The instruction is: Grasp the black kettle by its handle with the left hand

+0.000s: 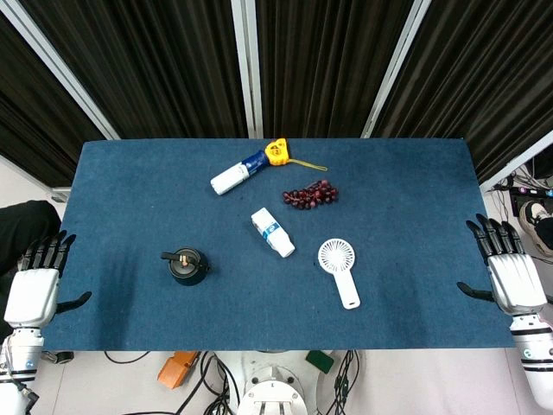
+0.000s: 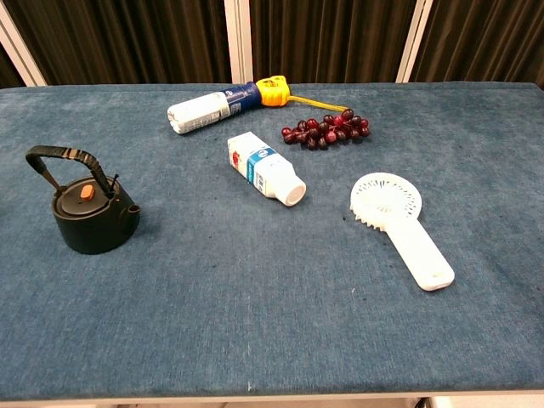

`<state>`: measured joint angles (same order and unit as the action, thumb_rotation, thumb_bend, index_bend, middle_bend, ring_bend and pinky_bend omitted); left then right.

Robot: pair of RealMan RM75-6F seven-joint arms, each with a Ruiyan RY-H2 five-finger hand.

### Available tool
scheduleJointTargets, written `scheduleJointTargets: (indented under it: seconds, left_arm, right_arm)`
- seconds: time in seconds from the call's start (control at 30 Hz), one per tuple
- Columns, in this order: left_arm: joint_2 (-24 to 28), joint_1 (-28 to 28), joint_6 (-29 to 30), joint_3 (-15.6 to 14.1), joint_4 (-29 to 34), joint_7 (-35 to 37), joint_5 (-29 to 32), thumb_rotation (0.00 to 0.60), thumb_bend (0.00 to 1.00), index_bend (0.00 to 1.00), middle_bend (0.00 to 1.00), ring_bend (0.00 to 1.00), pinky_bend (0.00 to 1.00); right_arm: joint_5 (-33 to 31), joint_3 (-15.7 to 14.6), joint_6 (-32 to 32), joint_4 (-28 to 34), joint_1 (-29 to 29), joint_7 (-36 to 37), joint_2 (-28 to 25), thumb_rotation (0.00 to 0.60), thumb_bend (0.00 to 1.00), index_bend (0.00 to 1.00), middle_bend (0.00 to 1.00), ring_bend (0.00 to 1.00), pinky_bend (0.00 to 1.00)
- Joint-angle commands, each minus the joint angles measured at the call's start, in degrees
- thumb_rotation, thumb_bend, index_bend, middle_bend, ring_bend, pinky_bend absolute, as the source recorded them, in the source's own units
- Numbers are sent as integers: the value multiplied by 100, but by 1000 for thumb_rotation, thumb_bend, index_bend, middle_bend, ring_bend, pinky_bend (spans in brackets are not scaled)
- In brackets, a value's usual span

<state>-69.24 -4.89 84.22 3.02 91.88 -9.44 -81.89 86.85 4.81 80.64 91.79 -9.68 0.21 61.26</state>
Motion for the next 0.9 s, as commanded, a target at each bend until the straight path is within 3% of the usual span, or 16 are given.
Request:
scheduleJointTargets:
  seconds: [0.03,0.13,0.27,0.5,0.7,0.9]
  left_arm:
    - [-13,-28,-30,13,7,-11,2,600,124,0,0,0,0]
    - [8,-106,-69,57,35,-68,-38,600,124,0,7,0,0]
    - [66,-397,-217,164,216,-147,-308,600,130,44,98,19,0]
    - [159,-1237,-1146,392,640,-484,-491,600,145,182,208,122,0]
    - [139,-1838,-2085,541,1091,-1361,136,600,146,219,279,209,0]
    - [-34,-2129,-2356,558,1610,-2369,964,600,145,219,286,223,0]
  right_arm:
    - [-7,6,20,2,7,14,-8,600,0,0,28,0,0]
    - [-14,28,94,1,34,41,-45,600,0,0,28,0,0]
    - [8,71,259,27,87,47,-156,600,0,0,28,0,0]
    - [93,102,569,89,221,139,-360,600,0,0,28,0,0]
    - [124,84,678,65,303,276,-445,600,0,0,28,0,0]
    - [100,67,629,-19,311,393,-443,600,0,0,28,0,0]
